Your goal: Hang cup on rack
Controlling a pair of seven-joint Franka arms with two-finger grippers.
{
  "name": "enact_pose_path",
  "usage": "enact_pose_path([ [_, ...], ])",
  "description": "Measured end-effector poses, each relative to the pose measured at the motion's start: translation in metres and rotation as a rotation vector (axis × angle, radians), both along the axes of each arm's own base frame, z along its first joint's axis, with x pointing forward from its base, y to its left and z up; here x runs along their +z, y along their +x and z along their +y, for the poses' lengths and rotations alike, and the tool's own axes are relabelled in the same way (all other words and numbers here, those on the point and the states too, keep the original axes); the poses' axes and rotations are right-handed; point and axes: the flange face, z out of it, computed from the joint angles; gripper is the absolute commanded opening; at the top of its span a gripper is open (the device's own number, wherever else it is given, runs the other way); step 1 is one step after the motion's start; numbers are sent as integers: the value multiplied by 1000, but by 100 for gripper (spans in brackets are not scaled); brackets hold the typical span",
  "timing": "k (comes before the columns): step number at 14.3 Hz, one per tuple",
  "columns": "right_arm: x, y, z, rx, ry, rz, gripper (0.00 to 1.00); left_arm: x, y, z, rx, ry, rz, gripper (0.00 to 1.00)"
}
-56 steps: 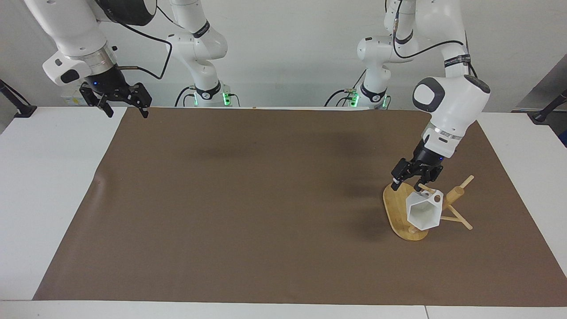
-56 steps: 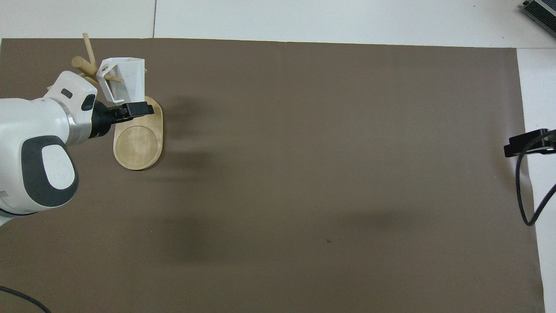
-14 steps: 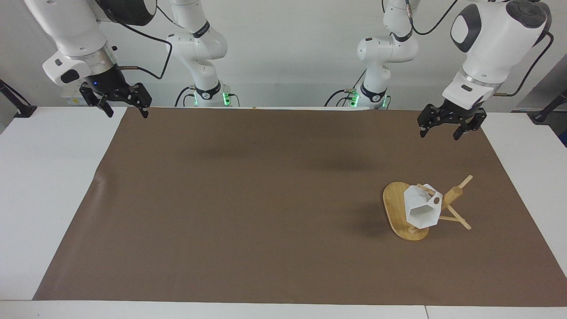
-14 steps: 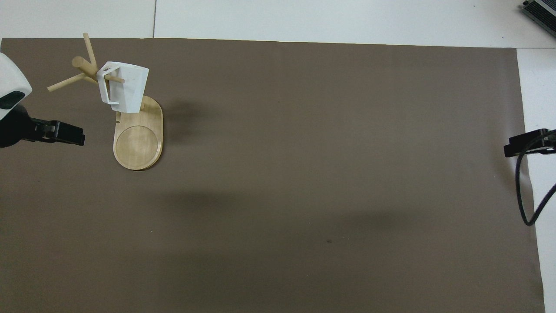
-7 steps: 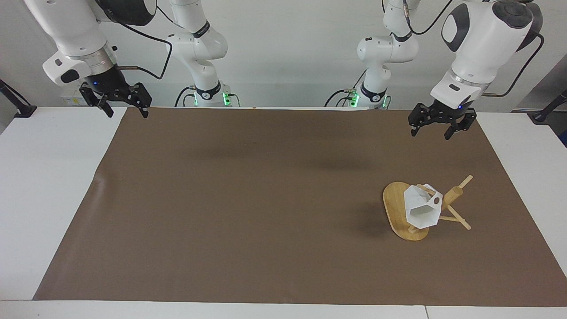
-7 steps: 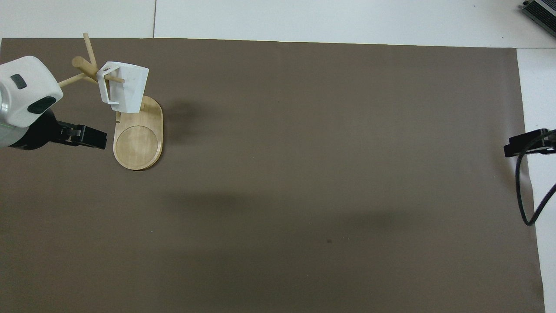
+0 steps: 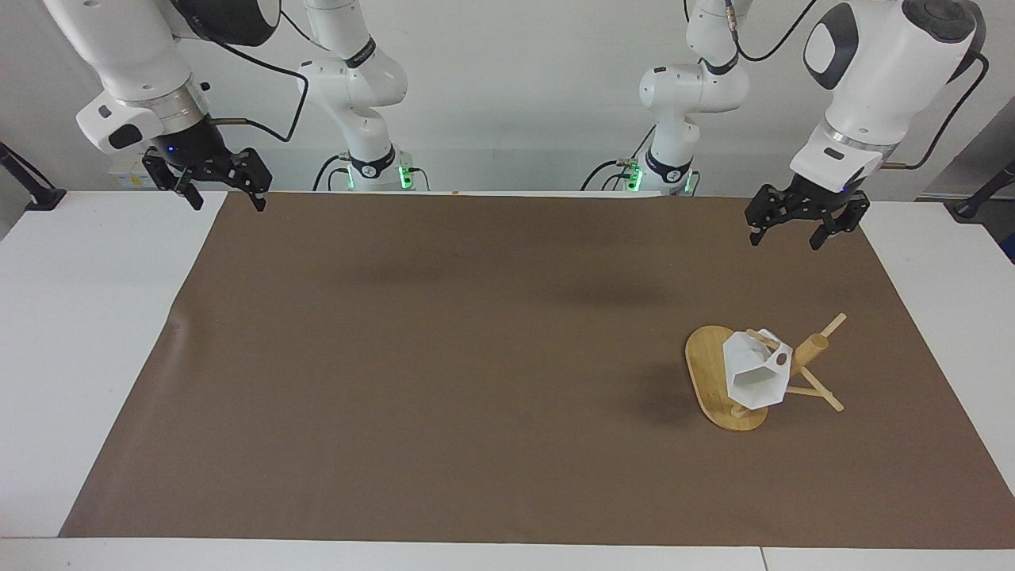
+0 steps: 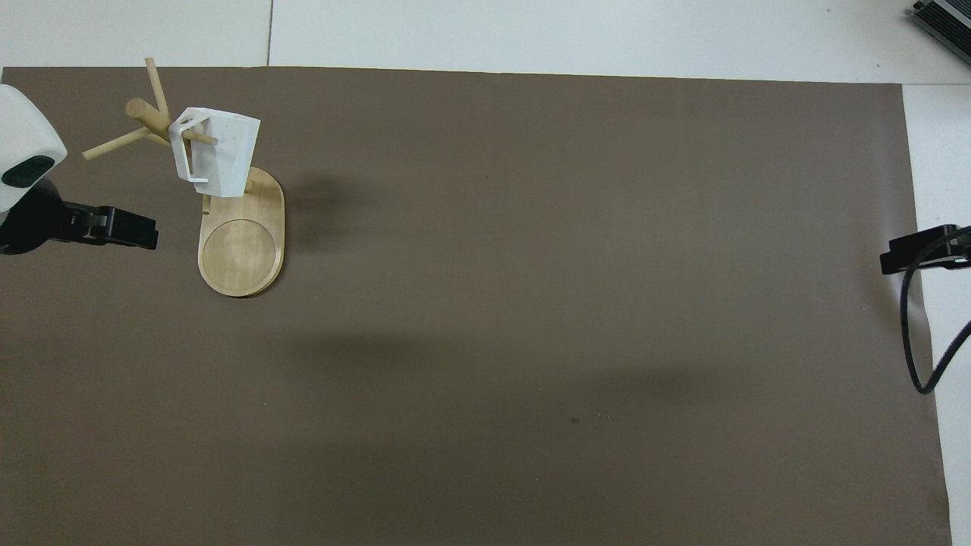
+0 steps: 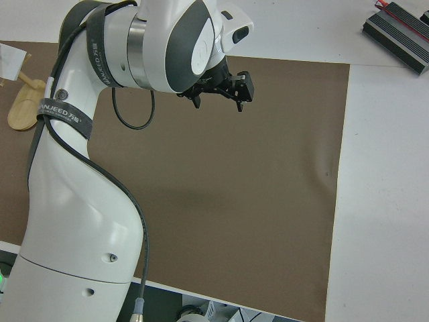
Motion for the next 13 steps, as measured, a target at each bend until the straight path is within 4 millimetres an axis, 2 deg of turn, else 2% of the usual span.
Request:
enact_pose_path([
  [4,0,0,0,0,0,0,100,13,0,6,11,1,11,100],
  [13,0,0,0,0,0,0,100,10,0,2,3,3,26,100],
])
